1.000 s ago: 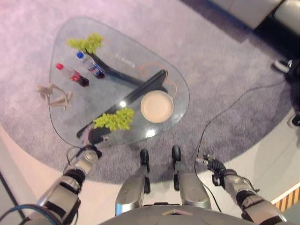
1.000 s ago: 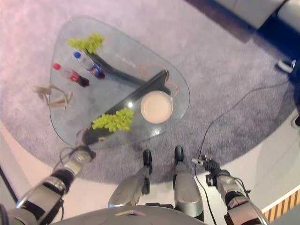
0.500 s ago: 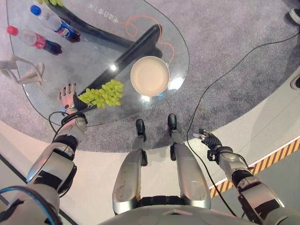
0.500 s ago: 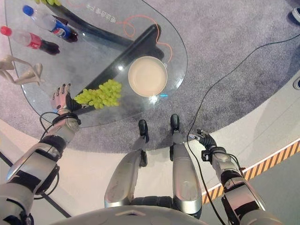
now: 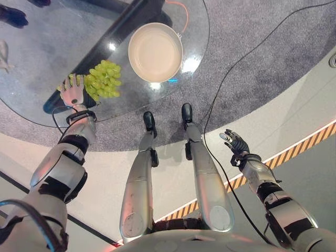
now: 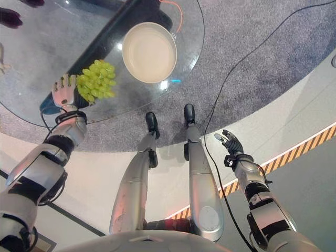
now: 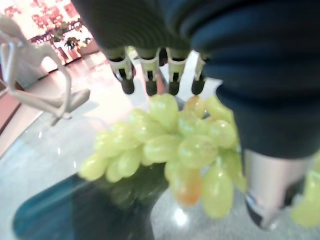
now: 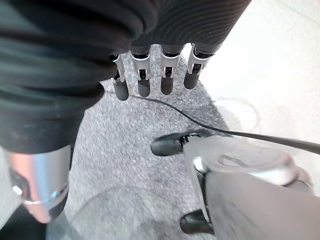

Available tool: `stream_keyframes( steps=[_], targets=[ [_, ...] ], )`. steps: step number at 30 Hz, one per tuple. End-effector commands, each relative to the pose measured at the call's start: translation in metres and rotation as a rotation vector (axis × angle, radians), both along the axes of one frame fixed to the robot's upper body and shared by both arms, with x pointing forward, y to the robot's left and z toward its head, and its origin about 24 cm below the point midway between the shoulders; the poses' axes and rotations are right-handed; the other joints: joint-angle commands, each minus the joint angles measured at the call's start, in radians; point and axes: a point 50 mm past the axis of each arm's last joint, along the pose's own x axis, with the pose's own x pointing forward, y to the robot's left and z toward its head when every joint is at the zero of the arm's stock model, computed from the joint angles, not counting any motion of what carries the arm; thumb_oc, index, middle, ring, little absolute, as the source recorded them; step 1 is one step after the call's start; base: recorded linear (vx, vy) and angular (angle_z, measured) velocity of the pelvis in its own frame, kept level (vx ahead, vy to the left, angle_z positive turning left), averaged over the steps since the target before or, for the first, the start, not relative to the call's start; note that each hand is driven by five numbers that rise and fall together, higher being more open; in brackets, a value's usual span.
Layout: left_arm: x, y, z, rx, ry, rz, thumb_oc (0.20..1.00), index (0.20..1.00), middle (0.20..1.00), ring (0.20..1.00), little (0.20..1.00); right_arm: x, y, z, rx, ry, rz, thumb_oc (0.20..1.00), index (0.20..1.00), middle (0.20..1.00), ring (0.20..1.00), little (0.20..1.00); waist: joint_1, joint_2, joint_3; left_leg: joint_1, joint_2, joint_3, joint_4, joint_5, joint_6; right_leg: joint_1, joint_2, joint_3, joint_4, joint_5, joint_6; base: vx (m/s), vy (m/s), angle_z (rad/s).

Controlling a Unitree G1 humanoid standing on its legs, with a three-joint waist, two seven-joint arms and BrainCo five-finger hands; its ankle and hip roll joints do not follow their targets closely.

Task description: Pick up fruits into the plate

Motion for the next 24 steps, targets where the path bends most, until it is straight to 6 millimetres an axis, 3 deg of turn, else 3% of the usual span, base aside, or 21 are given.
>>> stream_keyframes(
  steps=[1,7,16,17,18,19,24],
  targets=[
    [-0.016,0.037,0.013,0.099,-0.028,0.175,1.000,1.000,1.000,1.000,1.000,-0.012,0.004,-0.009,0.089,-0.017,-0.021,1.000,1.000,1.000,1.000,1.000,0.006,-0.021,-0.038,-0.032,-0.055,-0.062,0.089,-0.100,0.023,-0.055,0.088,-0.007,0.175,-0.115,0.003,0.01,0.011,-0.05],
    [-0.019,0.052,0.042,0.130,-0.135,0.304,1.000,1.000,1.000,1.000,1.000,-0.019,0.003,-0.015,0.170,-0.011,-0.046,1.000,1.000,1.000,1.000,1.000,-0.004,-0.048,-0.038,-0.102,-0.060,-0.067,0.160,-0.130,0.026,-0.113,0.101,-0.001,0.209,-0.111,0.005,0.03,-0.007,-0.04],
    [-0.022,0.066,0.058,0.158,-0.054,0.395,1.000,1.000,1.000,1.000,1.000,-0.019,0.000,-0.014,0.224,-0.040,-0.059,1.000,1.000,1.000,1.000,1.000,-0.016,-0.060,-0.038,-0.169,-0.068,-0.075,0.224,-0.160,0.027,-0.174,0.109,0.004,0.251,-0.113,0.005,0.04,0.016,-0.03],
    [-0.022,0.067,0.056,0.151,-0.019,0.399,0.457,0.457,0.457,0.457,0.457,-0.018,0.001,-0.013,0.230,-0.048,-0.060,1.000,1.000,1.000,1.000,1.000,-0.017,-0.060,-0.038,-0.177,-0.069,-0.076,0.232,-0.163,0.027,-0.181,0.111,0.005,0.257,-0.115,0.006,0.03,0.023,-0.06],
    [-0.022,0.068,0.055,0.148,-0.006,0.399,0.244,0.244,0.244,0.244,0.244,-0.017,0.001,-0.012,0.233,-0.051,-0.060,1.000,1.000,1.000,1.000,1.000,-0.018,-0.060,-0.038,-0.182,-0.068,-0.075,0.236,-0.165,0.026,-0.185,0.111,0.006,0.260,-0.115,0.007,0.03,0.023,-0.07],
    [-0.023,0.069,0.052,0.140,0.018,0.402,0.200,0.200,0.200,0.200,0.200,-0.016,0.002,-0.010,0.245,-0.060,-0.063,1.000,1.000,1.000,1.000,1.000,-0.019,-0.061,-0.038,-0.189,-0.068,-0.074,0.242,-0.168,0.027,-0.193,0.112,0.007,0.265,-0.115,0.007,0.02,0.026,-0.07],
    [-0.022,0.067,0.039,0.094,0.078,0.375,0.200,0.200,0.200,0.200,0.200,-0.012,0.003,-0.005,0.253,-0.086,-0.057,1.000,1.000,1.000,1.000,1.000,-0.024,-0.061,-0.038,-0.199,-0.070,-0.073,0.242,-0.173,0.030,-0.205,0.116,0.009,0.264,-0.111,0.008,0.01,0.025,-0.02]
  ],
)
